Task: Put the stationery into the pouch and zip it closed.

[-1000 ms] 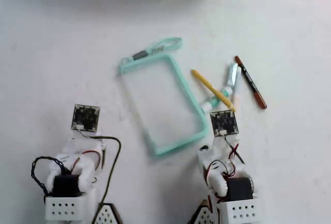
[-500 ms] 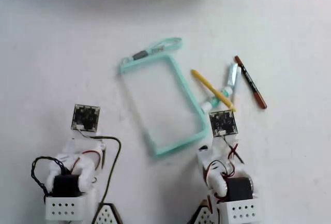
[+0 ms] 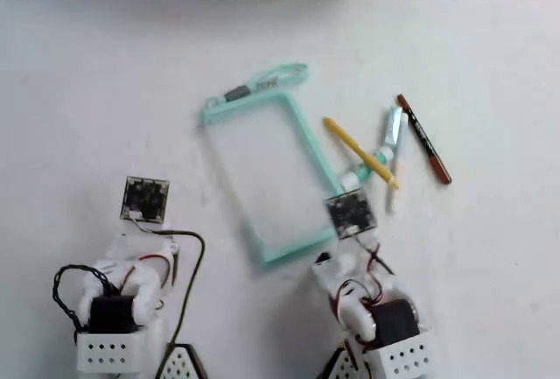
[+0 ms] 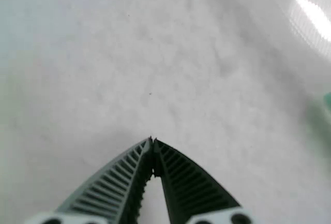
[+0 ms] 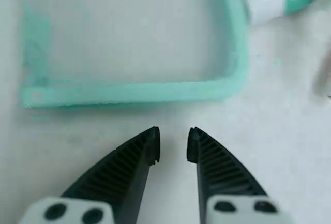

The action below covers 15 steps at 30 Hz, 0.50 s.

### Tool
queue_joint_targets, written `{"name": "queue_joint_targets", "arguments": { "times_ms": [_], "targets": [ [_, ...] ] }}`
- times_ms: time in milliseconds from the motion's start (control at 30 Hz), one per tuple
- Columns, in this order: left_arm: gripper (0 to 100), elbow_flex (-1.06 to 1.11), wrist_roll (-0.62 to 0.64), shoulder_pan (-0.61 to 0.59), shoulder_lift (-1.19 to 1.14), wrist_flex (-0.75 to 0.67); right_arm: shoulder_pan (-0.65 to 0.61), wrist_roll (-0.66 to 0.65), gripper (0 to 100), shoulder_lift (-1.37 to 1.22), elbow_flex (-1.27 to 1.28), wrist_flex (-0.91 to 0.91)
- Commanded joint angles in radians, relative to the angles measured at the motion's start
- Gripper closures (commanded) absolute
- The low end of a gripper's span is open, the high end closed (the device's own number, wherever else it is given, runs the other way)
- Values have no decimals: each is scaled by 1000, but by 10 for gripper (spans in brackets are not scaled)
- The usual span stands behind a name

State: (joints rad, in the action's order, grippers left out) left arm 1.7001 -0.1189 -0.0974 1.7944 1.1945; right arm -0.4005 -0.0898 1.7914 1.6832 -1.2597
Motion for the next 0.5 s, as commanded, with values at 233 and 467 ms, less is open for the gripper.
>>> {"name": "queue_joint_targets", "arguments": {
  "times_ms": [233, 467],
  "targets": [
    [975, -6, 3, -1, 4, -11, -312, -8, 895, 2, 8, -5],
    [975, -6, 3, -4, 4, -11, -311, -8, 895, 2, 8, -5]
  ]
}}
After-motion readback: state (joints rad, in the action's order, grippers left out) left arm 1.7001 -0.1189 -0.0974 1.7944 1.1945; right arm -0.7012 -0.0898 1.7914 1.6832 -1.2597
